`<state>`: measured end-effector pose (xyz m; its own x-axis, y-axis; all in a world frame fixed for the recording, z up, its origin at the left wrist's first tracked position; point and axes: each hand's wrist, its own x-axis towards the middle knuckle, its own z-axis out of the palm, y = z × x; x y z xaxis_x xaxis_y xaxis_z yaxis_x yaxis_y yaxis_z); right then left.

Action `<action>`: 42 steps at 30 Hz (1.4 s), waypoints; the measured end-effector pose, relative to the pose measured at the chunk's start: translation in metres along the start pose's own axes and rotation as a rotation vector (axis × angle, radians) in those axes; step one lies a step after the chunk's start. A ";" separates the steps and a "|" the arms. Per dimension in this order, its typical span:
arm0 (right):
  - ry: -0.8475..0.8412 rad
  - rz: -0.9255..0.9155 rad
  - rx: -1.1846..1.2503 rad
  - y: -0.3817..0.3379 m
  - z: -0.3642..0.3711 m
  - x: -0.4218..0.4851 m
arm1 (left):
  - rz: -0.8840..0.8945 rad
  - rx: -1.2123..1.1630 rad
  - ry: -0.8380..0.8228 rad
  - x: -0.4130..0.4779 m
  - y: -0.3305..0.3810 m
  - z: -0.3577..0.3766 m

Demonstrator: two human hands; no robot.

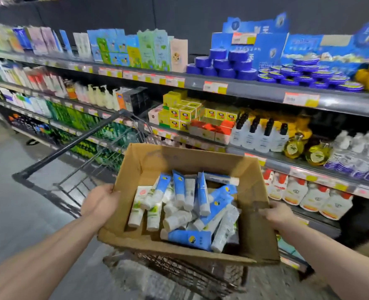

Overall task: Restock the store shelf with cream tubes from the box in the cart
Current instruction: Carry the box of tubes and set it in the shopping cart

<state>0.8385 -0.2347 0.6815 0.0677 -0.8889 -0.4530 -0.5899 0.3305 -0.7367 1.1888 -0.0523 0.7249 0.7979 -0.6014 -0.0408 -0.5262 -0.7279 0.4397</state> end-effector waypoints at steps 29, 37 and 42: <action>0.222 0.600 -0.037 0.047 0.175 0.096 | 0.076 0.161 -0.615 0.250 -0.043 0.223; 0.171 0.653 -0.058 0.099 0.214 0.148 | -0.112 0.065 -0.710 0.246 -0.067 0.288; 0.186 0.708 -0.039 0.131 0.235 0.173 | -0.143 0.114 -0.703 0.247 -0.083 0.331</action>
<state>0.9623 -0.2712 0.3887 -0.4758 -0.5067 -0.7189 -0.4703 0.8373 -0.2788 1.3326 -0.2498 0.3818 0.5039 -0.5391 -0.6749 -0.4888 -0.8222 0.2917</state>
